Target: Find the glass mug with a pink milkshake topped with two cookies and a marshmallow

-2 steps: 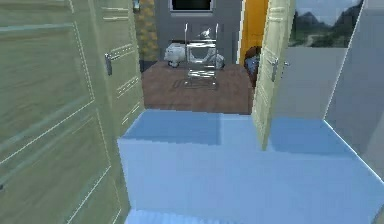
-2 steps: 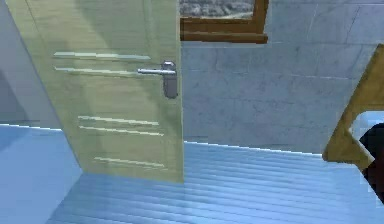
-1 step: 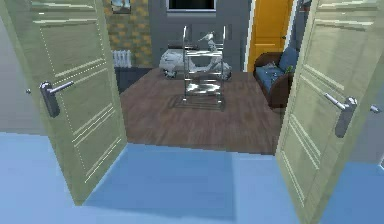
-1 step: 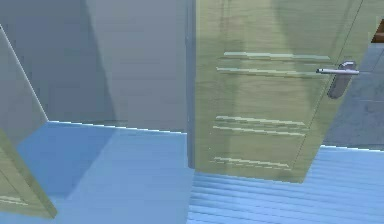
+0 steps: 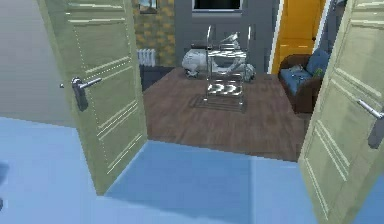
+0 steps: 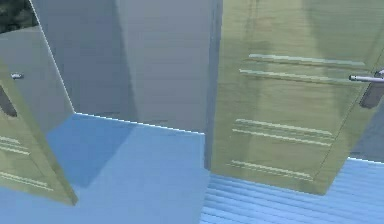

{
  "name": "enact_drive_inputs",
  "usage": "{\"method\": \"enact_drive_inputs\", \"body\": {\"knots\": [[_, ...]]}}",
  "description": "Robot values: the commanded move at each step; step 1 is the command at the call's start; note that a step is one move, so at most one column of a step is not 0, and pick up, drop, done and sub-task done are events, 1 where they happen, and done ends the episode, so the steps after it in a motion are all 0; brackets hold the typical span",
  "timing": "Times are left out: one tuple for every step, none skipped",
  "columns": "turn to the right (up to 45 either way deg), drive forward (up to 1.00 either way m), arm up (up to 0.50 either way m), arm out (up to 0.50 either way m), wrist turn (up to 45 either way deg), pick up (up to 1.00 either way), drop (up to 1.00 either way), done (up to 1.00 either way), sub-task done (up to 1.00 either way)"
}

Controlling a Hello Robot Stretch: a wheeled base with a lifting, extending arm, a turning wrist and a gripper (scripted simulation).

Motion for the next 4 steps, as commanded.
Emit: {"method": "enact_drive_inputs", "body": {"knots": [[0.0, 0.35, 0.0, 0.0, 0.0, 0.0, 0.0, 0.0, 0.0], [0.0, 1.0, 0.0, 0.0, 0.0, 0.0, 0.0, 0.0, 0.0], [-3.0, 0.0, 0.0, 0.0, 0.0, 0.0, 0.0, 0.0, 0.0], [6.0, 0.0, 0.0, 0.0, 0.0, 0.0, 0.0, 0.0, 0.0]]}}
